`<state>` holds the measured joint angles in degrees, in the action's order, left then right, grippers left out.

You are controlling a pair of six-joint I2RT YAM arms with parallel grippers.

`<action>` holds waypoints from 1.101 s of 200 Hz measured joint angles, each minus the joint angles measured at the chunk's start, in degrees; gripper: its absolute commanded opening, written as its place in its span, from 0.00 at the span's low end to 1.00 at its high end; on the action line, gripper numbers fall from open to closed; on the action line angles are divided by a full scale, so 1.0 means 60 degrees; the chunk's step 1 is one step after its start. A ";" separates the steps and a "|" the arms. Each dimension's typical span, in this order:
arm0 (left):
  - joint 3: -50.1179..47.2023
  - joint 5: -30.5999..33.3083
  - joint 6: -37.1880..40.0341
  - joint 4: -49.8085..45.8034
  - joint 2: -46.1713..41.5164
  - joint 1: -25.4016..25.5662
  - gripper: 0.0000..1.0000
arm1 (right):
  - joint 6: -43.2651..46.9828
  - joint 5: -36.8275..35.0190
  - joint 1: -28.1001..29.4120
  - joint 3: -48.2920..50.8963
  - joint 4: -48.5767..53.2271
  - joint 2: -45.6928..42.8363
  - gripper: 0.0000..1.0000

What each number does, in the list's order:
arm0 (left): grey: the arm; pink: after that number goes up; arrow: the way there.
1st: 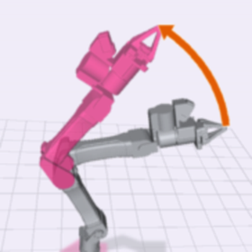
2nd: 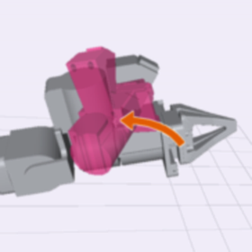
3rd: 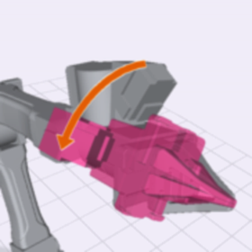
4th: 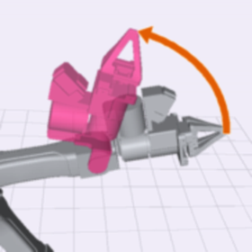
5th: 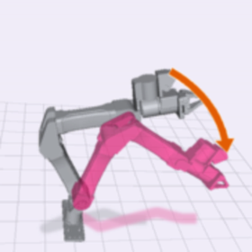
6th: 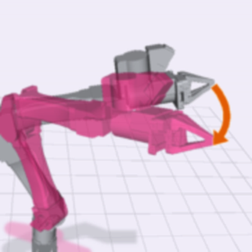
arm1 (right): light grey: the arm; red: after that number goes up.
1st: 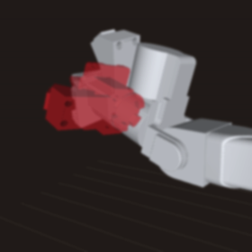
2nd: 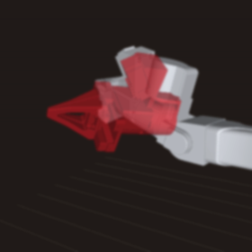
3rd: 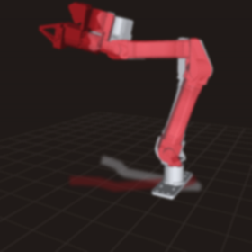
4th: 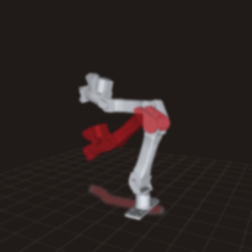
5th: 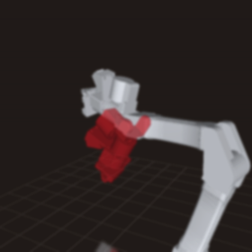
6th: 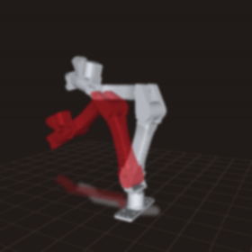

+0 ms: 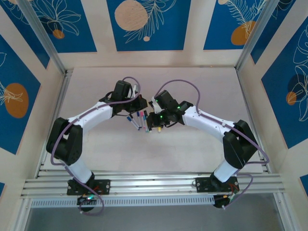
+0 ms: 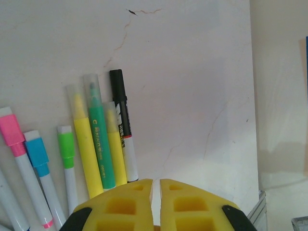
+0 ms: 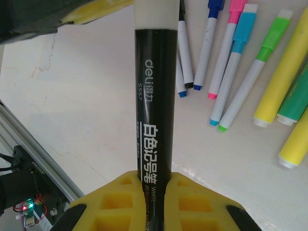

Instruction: Open the pen caps

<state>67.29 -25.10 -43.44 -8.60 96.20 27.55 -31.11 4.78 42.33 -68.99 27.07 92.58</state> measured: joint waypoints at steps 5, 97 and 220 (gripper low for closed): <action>0.0000 0.0000 0.0004 0.0004 0.0000 0.0000 0.00 | 0.0000 -0.0004 0.0000 0.0000 0.0000 0.0000 0.00; 0.0801 0.0076 0.0302 -0.1650 0.0313 -0.0226 0.00 | -0.0098 0.0135 0.0211 0.0379 -0.0448 -0.0091 0.00; 0.3843 0.2062 0.1599 -0.3020 0.1588 -0.1508 0.00 | -0.1027 -0.0346 0.0051 0.2208 0.1118 -0.2171 0.00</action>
<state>90.35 -12.73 -33.85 -26.72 105.73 18.50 -37.28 2.70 42.63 -55.75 33.78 79.55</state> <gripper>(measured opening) 0.116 0.106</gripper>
